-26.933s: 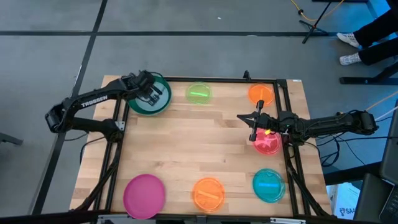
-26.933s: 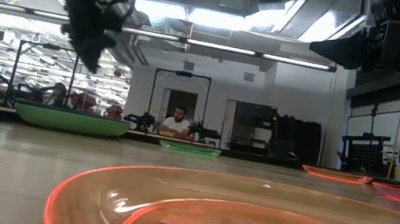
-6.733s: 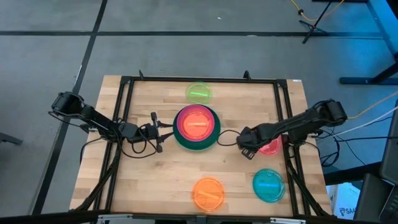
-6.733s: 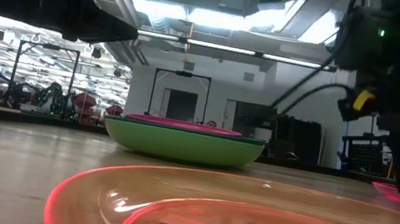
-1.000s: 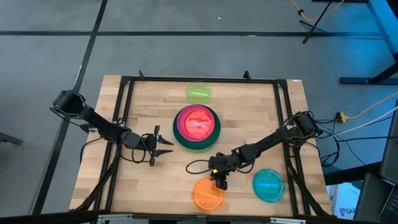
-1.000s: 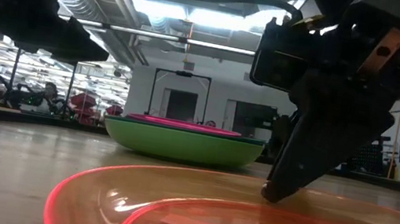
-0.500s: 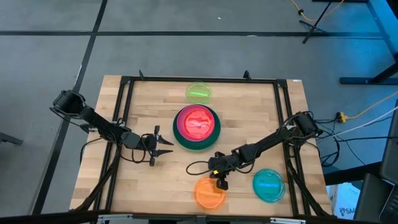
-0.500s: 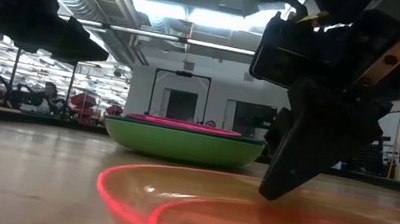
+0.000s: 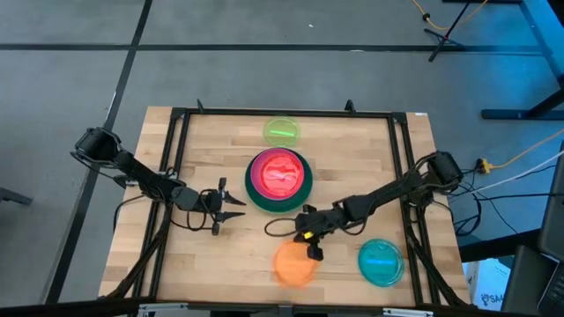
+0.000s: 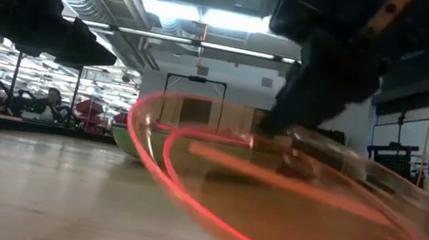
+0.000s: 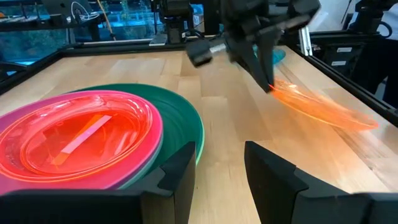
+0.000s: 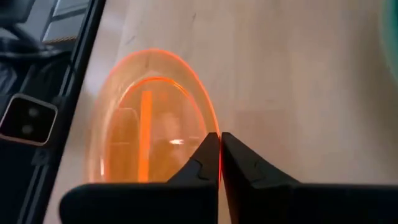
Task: Stack plastic plates
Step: Stack the orange plate on the red plate
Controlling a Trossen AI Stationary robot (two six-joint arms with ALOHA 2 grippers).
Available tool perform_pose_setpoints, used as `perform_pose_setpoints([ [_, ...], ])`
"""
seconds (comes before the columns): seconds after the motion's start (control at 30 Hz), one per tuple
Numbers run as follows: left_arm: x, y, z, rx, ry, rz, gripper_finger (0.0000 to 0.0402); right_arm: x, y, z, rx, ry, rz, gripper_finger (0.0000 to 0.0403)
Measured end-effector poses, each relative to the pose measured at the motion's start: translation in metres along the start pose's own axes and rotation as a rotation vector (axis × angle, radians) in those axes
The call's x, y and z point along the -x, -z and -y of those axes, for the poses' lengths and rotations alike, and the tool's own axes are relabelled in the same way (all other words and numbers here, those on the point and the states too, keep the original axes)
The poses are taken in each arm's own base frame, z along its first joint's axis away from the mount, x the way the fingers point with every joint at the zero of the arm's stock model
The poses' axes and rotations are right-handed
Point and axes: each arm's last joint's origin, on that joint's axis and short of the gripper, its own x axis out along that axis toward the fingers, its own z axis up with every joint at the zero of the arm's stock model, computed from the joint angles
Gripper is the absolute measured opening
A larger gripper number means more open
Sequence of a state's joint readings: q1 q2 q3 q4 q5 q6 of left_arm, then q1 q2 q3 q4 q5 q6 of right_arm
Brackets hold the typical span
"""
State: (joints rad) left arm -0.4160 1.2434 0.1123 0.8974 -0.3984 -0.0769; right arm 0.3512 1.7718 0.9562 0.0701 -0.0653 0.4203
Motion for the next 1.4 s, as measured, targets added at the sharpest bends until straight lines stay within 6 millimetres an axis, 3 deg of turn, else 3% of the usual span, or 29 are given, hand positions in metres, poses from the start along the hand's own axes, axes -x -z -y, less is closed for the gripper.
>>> perform_pose_setpoints([
  [0.37, 0.000, 0.000, 0.001, 0.003, 0.021, -0.002, 0.0131, 0.042, -0.035, 0.034, 0.022, 0.097, 0.131, 0.0005],
  [0.63, 0.000, 0.000, 0.001, 0.003, 0.022, -0.002, 0.0131, 0.067, -0.055, 0.072, -0.017, 0.245, 0.238, 0.0005],
  [0.87, 0.000, 0.000, 0.001, 0.003, 0.022, -0.002, 0.0131, 0.083, -0.065, 0.118, -0.103, 0.355, 0.295, 0.0005],
  [1.13, 0.000, 0.000, 0.001, 0.003, 0.022, -0.002, 0.0131, 0.100, -0.071, 0.156, -0.192, 0.452, 0.367, 0.0005],
  [1.4, 0.000, 0.000, 0.001, 0.003, 0.022, -0.002, 0.0131, 0.102, -0.069, 0.170, -0.223, 0.494, 0.355, 0.0005],
])
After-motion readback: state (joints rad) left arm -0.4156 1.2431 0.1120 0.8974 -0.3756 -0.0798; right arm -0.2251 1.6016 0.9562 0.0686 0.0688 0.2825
